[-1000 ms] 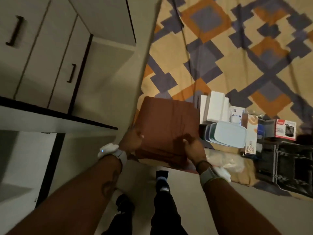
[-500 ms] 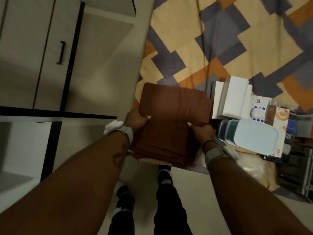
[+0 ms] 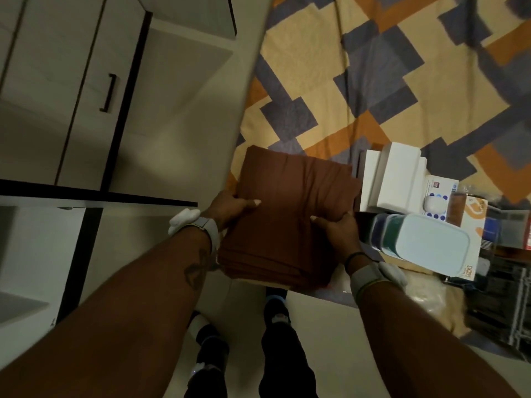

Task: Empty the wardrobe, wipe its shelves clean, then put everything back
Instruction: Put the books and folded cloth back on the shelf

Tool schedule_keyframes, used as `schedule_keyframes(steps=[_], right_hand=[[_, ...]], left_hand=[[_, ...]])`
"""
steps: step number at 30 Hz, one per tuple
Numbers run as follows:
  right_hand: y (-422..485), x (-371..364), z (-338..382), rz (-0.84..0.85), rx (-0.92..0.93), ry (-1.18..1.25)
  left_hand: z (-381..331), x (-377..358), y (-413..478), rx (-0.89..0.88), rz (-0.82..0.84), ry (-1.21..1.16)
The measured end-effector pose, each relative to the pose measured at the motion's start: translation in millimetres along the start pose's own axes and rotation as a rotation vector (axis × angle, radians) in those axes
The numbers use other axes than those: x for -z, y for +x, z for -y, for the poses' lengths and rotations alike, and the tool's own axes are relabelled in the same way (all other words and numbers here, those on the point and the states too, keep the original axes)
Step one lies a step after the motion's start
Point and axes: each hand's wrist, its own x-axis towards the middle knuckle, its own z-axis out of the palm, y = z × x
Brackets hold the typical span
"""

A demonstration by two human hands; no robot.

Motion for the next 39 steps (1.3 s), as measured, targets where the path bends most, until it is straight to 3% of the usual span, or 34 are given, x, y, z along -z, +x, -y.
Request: schedule_keyframes(steps=[4,10,16,23,28,34,39], right_hand=[[-9,-3,5,0.034,0.075,-0.020],[-40,-17,34,0.126,0.148,-0.058],[-116,-41,88,0.241,0.258,-0.141],[-254,-110,125,0.500,0.376,-0.240],[-361,-177,151,0.755,0.460,-0.316],[-560,-333,200,1.078,0.737,-0.329],[-732,-437,213,1.243,0.903,-0.255]], left_hand=[[-2,-5,-16,-0.063,0.044,0.020],[2,16,-65,-0.123,-0.030,0.033],[19,87,-174,-0.188,-0.125,0.006],[97,185,-320,-0.224,-0.271,-0.070],[183,260,-421,-0.210,-0.451,-0.183],[326,386,-590,-0.220,-0.898,-0.455],[422,466,-718,-0.315,-1.205,-0.565]])
